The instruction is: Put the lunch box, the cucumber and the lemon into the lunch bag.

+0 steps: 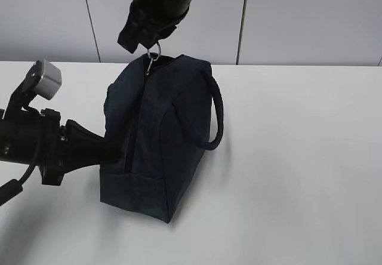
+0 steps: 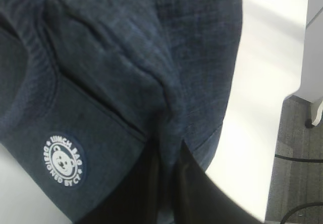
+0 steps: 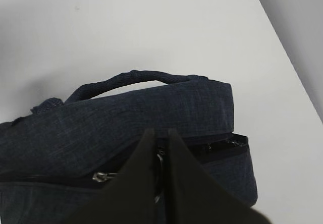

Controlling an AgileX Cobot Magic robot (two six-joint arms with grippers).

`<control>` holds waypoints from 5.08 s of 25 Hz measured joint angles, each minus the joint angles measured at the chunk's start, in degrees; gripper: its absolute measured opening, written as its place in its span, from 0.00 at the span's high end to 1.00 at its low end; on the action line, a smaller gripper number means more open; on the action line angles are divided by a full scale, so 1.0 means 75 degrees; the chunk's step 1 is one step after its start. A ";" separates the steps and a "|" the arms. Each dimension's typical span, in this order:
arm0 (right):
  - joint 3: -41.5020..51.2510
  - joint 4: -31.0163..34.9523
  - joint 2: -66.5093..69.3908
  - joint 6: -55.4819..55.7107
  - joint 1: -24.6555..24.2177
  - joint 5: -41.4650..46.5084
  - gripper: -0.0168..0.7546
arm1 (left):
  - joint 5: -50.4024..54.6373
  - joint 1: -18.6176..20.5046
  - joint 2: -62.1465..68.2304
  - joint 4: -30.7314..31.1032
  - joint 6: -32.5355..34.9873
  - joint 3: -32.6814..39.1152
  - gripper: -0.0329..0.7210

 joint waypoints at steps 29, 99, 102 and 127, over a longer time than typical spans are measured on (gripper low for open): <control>0.0000 -0.0575 0.0380 0.0000 -0.0497 -0.1119 0.98 | -0.0113 0.0000 -0.0117 0.1292 -0.1482 0.0277 0.96; -0.0044 -0.0332 0.0918 0.0024 -0.1176 -0.1396 0.98 | -0.0301 0.0012 0.0093 0.0670 -0.6814 -0.3542 0.52; -0.0044 -0.0317 0.0918 0.0024 -0.1176 -0.1396 0.98 | -0.0289 -0.0106 0.0449 0.0910 -0.7063 -0.3675 0.52; -0.0044 0.0093 0.0892 -0.0058 -0.1181 -0.1275 0.98 | -0.1187 -0.1212 0.1555 0.0886 -0.7276 -0.4261 0.77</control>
